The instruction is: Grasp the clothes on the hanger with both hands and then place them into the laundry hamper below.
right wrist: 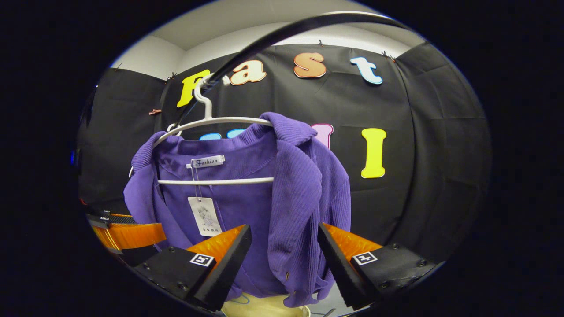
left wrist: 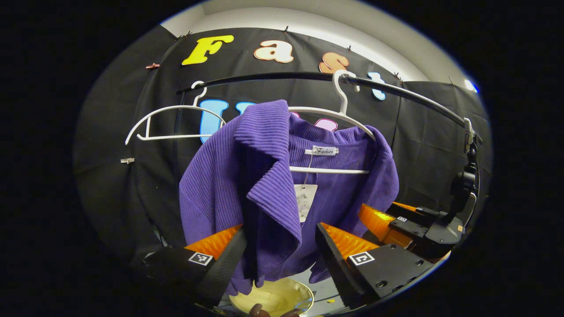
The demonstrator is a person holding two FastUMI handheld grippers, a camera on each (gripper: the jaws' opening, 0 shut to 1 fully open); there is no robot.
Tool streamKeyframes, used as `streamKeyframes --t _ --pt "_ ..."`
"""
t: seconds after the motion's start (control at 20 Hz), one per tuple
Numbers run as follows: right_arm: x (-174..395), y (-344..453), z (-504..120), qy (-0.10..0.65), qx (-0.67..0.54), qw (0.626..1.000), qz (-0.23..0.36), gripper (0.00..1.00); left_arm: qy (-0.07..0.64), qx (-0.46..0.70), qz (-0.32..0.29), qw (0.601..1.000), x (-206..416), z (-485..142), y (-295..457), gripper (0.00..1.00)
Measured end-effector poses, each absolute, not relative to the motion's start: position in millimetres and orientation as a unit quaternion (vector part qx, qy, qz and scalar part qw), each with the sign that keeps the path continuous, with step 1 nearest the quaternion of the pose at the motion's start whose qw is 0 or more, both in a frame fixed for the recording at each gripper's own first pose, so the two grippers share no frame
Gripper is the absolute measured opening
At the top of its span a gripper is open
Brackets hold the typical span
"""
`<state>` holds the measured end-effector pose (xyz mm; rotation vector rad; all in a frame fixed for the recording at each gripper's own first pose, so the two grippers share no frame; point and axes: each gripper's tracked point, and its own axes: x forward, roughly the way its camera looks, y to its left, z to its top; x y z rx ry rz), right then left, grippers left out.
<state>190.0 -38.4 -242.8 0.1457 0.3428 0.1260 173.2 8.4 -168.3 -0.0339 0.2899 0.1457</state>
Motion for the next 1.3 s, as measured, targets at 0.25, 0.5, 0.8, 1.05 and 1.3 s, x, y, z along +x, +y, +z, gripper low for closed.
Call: streamKeyframes --t 0.25,0.5,0.8,1.05,1.3 --pt "210 -43 -270 0.193 0.099 0.973 0.079 0.98 0.156 -0.029 0.098 0.982 196 -187 10 0.96" --pt "233 -42 -283 0.200 0.115 0.969 0.092 0.98 0.141 -0.018 0.141 0.980 213 -194 26 0.96" --pt "253 -49 -292 0.198 0.114 0.967 0.107 0.29 0.139 -0.024 0.163 0.976 225 -196 45 0.42" --pt "258 -61 -293 0.199 0.145 0.960 0.135 0.17 0.141 -0.025 0.177 0.974 230 -196 63 0.08" --pt "255 -68 -284 0.190 0.164 0.950 0.187 0.17 0.141 -0.036 0.189 0.971 216 -187 72 0.07"
